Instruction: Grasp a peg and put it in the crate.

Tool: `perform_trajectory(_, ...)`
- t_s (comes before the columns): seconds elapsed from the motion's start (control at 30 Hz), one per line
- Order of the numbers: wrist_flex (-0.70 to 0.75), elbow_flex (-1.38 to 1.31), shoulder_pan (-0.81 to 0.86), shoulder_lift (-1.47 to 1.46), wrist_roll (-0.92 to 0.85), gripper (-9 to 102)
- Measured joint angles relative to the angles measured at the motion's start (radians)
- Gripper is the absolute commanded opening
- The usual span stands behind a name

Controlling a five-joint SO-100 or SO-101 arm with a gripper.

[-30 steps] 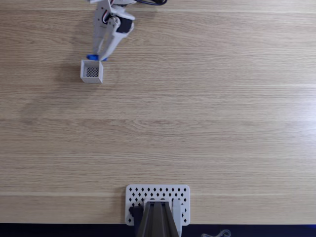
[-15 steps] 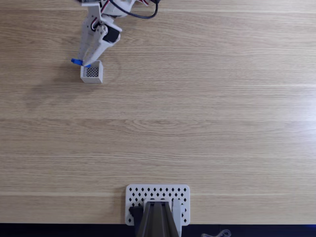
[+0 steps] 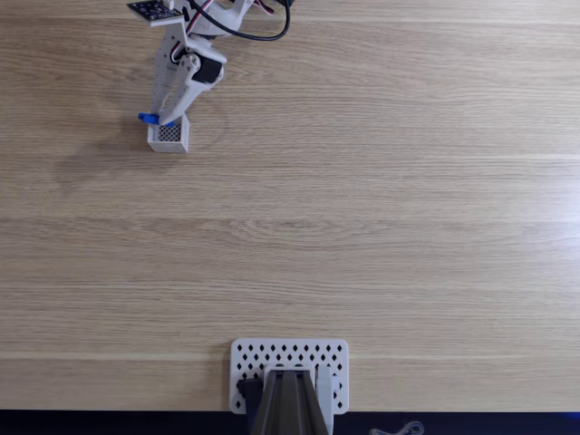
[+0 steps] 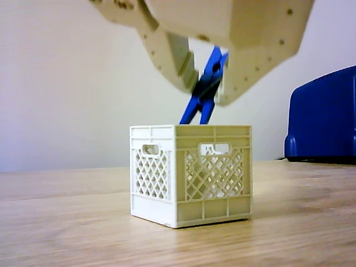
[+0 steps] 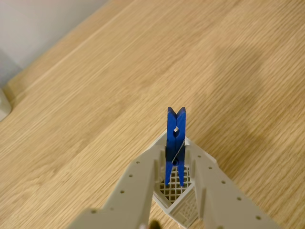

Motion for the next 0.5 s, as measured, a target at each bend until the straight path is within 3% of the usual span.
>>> perform_trajectory(0.3,-0.005,0.0,0.0,0.0,0.0,29)
perform_trajectory(0.4,-0.014,0.0,0.0,0.0,0.0,28)
perform_trajectory(0.5,-0.015,0.0,0.0,0.0,0.0,19)
